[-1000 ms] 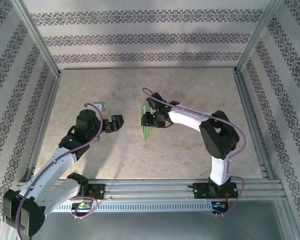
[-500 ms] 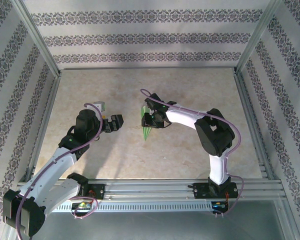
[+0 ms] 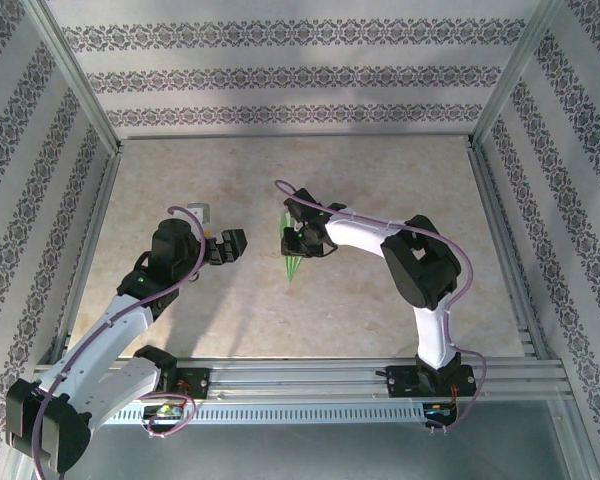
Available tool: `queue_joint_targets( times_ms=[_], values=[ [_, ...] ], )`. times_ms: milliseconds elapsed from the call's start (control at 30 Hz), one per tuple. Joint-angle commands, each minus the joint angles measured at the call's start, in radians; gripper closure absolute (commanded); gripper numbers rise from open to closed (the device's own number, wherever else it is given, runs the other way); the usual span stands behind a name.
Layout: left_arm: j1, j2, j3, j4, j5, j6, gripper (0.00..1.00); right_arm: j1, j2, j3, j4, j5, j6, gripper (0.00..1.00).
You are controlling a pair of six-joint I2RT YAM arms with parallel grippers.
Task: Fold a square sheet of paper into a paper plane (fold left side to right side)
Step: Pick up the paper plane at the center of the table.
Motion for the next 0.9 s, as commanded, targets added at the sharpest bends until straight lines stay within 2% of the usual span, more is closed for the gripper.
queue_joint_targets(
  times_ms=[0,300,433,600,733,867],
  values=[
    [0.022,-0.016,-0.010,-0.012,0.011,0.024,0.03,0.016,0.023,0.037,-0.013,0.028,-0.004,0.75],
    [0.024,-0.019,-0.015,-0.017,0.014,0.026,0.03,0.034,0.056,0.070,-0.036,0.065,-0.004,0.81],
    [0.024,-0.022,-0.019,-0.021,0.015,0.026,0.03,0.036,0.031,0.073,-0.062,0.080,-0.012,0.88],
    [0.027,-0.025,-0.021,-0.017,0.017,0.027,0.03,0.023,-0.061,0.076,-0.156,0.132,-0.053,0.97],
    [0.028,-0.025,-0.022,-0.011,0.022,0.026,0.03,-0.015,-0.116,0.094,-0.254,0.145,-0.103,0.98],
    [0.031,-0.025,-0.024,-0.009,0.025,0.024,0.03,-0.062,-0.094,0.157,-0.375,0.171,-0.166,0.98]
  ],
)
